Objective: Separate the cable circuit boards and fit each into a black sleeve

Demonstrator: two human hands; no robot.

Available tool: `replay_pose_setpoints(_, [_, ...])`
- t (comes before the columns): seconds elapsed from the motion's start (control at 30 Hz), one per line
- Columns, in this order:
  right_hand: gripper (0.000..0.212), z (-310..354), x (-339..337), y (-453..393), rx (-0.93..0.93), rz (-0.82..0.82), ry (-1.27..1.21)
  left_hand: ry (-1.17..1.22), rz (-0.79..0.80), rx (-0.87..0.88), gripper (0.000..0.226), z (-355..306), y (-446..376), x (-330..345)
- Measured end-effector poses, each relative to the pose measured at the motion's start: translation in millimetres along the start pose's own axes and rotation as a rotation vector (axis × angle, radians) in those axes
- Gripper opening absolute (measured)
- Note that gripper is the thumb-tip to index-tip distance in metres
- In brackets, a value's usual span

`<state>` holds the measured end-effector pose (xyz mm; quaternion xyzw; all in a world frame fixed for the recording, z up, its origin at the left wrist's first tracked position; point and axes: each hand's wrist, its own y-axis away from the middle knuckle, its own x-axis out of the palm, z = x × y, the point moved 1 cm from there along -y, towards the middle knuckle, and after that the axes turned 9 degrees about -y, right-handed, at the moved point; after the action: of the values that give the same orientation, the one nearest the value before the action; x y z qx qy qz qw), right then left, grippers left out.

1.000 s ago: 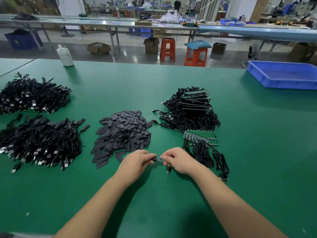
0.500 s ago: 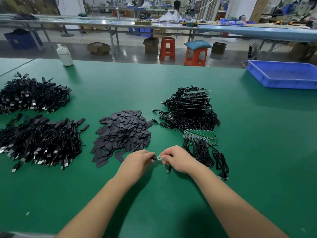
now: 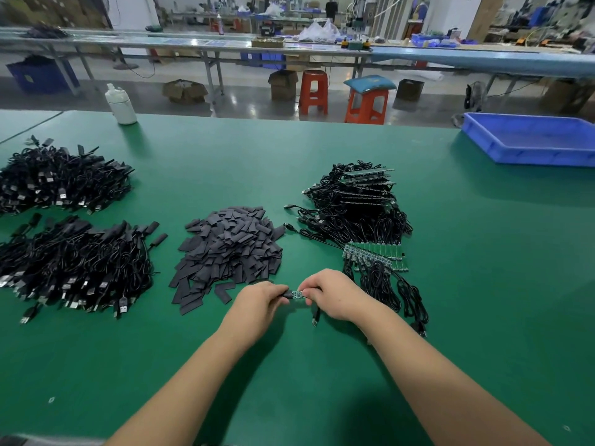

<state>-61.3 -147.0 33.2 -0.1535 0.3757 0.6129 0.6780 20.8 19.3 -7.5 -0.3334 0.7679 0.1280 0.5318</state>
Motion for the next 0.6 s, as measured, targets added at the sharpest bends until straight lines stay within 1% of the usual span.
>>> replay_pose_setpoints(0.1, [0.023,-1.0,2.1,-1.6,0.004,-0.006,-0.007,-0.054,0.016,0.056,0.022,-2.5,0.5,2.3])
replay_pose_setpoints(0.2, [0.021,-3.2,5.8,-1.9,0.017,-0.047,-0.081,-0.065,-0.009,0.062,0.026,-6.2,-0.5,2.5])
replay_pose_setpoints(0.3, [0.019,-6.2,9.3,-2.5,0.027,-0.061,-0.166,-0.056,-0.031,0.074,0.024,-8.7,-1.1,1.4])
replay_pose_setpoints(0.33, [0.019,-7.0,10.8,-2.2,0.028,-0.054,-0.208,-0.05,-0.032,0.073,0.022,-9.0,-0.7,0.6])
replay_pose_setpoints(0.47, [0.038,-9.1,14.7,-2.2,0.022,-0.02,-0.287,-0.017,-0.05,0.108,0.018,-11.4,2.9,-1.7])
replay_pose_setpoints(0.53, [0.039,-7.9,14.7,-2.4,0.01,-0.021,-0.27,-0.001,-0.066,0.13,0.018,-13.0,4.3,-3.5])
replay_pose_setpoints(0.6, [0.033,-4.6,12.8,-0.9,-0.01,-0.029,-0.239,0.013,-0.092,0.144,0.018,-13.6,4.9,-5.1])
